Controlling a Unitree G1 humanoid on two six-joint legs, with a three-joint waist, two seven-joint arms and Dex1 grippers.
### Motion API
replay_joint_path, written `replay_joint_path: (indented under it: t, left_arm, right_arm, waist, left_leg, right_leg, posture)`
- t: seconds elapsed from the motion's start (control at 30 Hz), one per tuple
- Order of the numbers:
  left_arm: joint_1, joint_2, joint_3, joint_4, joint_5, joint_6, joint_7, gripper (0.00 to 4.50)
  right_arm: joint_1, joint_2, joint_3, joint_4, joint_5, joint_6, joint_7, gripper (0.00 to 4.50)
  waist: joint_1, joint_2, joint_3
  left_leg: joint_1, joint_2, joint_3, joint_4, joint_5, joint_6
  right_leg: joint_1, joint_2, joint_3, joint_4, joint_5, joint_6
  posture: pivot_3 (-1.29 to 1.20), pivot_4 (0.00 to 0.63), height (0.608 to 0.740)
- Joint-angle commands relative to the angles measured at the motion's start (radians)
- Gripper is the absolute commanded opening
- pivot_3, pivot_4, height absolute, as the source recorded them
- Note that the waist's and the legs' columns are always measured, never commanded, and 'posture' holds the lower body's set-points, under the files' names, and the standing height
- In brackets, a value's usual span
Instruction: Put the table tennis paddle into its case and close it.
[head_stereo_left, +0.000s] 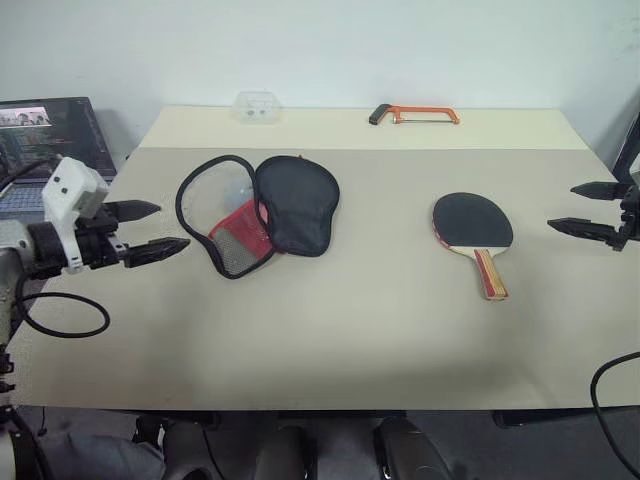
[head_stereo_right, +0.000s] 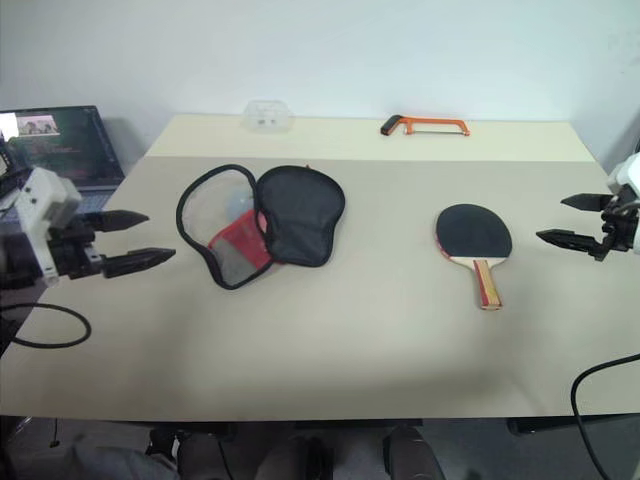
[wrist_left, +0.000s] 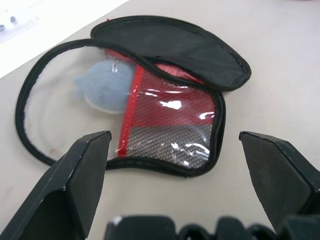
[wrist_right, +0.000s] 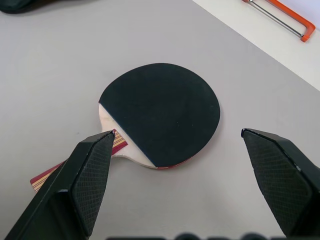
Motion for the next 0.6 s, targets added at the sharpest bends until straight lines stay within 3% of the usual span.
replay_joint_path:
  t: [0.03, 0.23, 0.37, 0.47, 0.6]
  left_arm:
    - [-0.085, -0.013, -0.015, 0.061, 0.026, -0.042, 0.032, 4.5]
    - [-0.157, -0.039, -0.046, 0.113, 0.051, -0.07, 0.049, 4.5]
    - [-0.16, -0.084, -0.022, 0.145, 0.066, -0.067, 0.153, 4.5]
    - [-0.162, -0.125, -0.007, 0.181, 0.089, -0.049, 0.279, 4.5]
    - [-0.293, -0.228, -0.03, 0.431, 0.235, 0.012, 0.679, 4.5]
  right_arm:
    - [-0.011, -0.037, -0.03, -0.044, 0.024, 0.01, 0.004, 4.47]
    - [-0.045, -0.02, -0.017, -0.046, 0.021, 0.009, 0.012, 4.47]
    - [-0.071, 0.01, -0.002, -0.017, 0.004, -0.018, -0.002, 4.47]
    - [-0.081, 0.028, 0.0, -0.026, 0.009, -0.012, -0.001, 4.47]
    - [-0.08, 0.03, -0.006, -0.013, 0.004, -0.017, -0.015, 4.47]
  waist:
    - [0.001, 0.0, 0.0]
    - [-0.002, 0.0, 0.0]
    - [-0.002, 0.0, 0.0]
    - [-0.001, 0.0, 0.0]
    - [0.005, 0.0, 0.0]
  left_leg:
    - [0.0, 0.0, 0.0, 0.0, 0.0, 0.0]
    - [0.0, 0.0, 0.001, 0.0, 0.0, 0.0]
    - [0.0, 0.0, 0.001, 0.0, 0.0, 0.0]
    - [0.0, 0.0, 0.0, 0.0, 0.0, 0.0]
    - [0.0, -0.001, -0.001, 0.001, 0.0, 0.0]
  right_leg:
    - [0.0, 0.0, 0.0, 0.0, 0.0, 0.0]
    - [-0.001, 0.0, 0.001, 0.0, 0.0, 0.0]
    - [-0.001, 0.0, 0.001, 0.001, 0.0, 0.0]
    - [-0.001, 0.0, 0.0, 0.002, 0.0, 0.0]
    - [-0.001, 0.0, 0.0, 0.003, 0.0, 0.0]
  posture:
    - [0.0, 0.15, 0.74]
    - [0.0, 0.15, 0.74]
    - [0.0, 0.15, 0.74]
    - [0.0, 0.15, 0.74]
    - [0.0, 0.15, 0.74]
